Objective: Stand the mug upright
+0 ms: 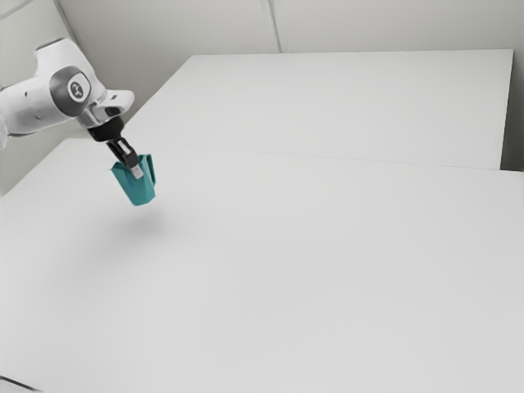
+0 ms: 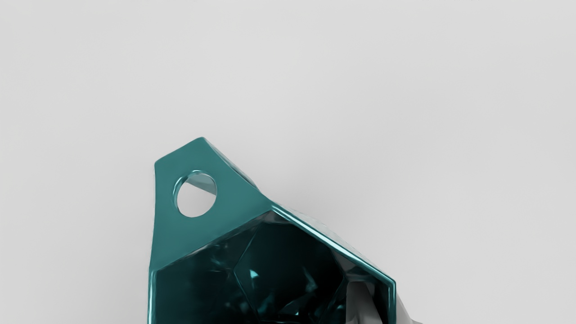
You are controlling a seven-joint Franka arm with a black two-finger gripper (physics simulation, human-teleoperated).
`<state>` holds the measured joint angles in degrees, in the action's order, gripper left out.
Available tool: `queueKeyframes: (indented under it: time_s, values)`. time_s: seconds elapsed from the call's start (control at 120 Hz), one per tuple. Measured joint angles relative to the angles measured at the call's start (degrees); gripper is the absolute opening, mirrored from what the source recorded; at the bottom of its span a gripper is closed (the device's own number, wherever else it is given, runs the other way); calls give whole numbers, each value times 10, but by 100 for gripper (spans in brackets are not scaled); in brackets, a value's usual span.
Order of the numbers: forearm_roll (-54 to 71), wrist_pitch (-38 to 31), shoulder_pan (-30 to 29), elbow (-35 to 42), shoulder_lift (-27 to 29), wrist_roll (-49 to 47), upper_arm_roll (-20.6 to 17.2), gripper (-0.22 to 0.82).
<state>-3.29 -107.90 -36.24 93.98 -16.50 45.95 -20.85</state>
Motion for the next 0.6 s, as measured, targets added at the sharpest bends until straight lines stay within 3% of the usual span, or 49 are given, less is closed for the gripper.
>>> queueKeyframes:
  time_s: [0.208, 0.6]
  values:
    - [34, -59, 114, 66, 36, -76, 48, -18]
    - [56, -156, 226, 103, 23, -200, 58, -18]
